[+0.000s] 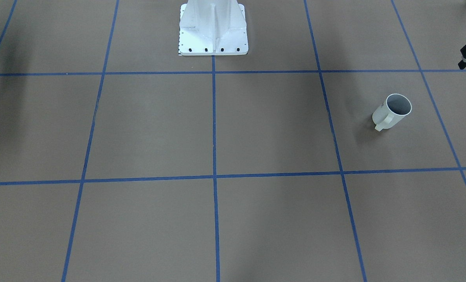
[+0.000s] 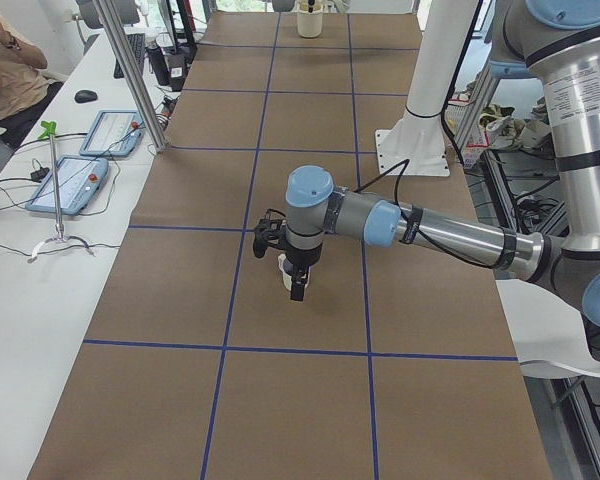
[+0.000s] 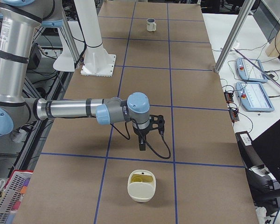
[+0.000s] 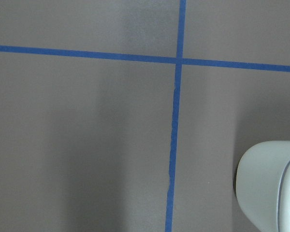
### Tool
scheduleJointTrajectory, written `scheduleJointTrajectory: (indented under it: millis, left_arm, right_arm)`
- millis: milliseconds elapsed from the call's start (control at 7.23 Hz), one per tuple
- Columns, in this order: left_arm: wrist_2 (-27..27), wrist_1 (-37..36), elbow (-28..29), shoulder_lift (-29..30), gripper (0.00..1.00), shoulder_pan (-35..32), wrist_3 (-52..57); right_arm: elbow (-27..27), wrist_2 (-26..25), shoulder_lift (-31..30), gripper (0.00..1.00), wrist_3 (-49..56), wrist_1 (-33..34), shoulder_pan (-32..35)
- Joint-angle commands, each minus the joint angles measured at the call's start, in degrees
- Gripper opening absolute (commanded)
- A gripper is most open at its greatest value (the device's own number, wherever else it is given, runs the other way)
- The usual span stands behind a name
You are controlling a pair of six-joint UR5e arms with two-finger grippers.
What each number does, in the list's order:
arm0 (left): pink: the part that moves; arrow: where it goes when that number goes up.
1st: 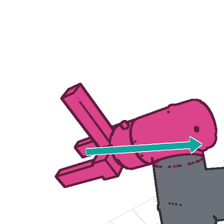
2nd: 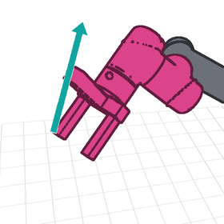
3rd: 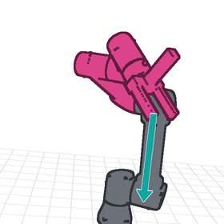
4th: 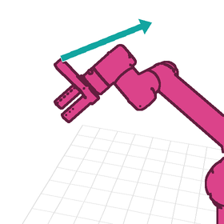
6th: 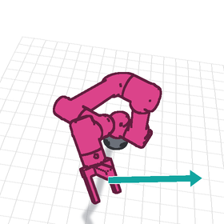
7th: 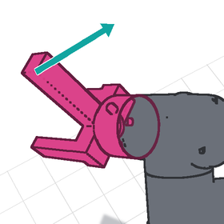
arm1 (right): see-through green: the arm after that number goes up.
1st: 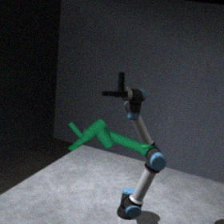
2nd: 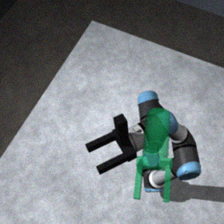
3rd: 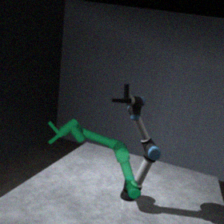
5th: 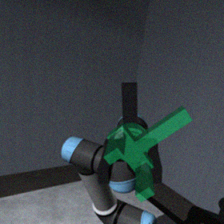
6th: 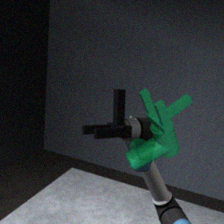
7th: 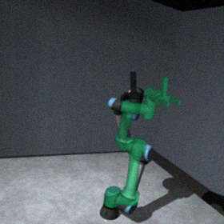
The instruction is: Left arm hands cup to right arm to dump lemon
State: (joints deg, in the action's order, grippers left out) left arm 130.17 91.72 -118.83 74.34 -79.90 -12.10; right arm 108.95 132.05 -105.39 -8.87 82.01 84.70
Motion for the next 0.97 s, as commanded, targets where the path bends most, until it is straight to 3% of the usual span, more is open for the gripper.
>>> scheduleJointTrajectory:
  millis: [0,553,830]
  left_arm:
    - [0.1,0.0,-0.2,-0.2,1.0,-0.1,0.0]
    - [0.1,0.1,0.4,-0.4,1.0,-0.1,0.0]
    - [0.1,0.1,3.7,2.7,1.0,0.0,0.1]
  right_arm:
    - [-0.2,0.1,-0.2,1.0,0.1,-0.4,-0.1]
    - [-1.0,0.1,0.3,1.0,0.1,-0.6,-0.1]
    - [-1.0,0.3,1.1,1.0,0.3,0.0,0.1]
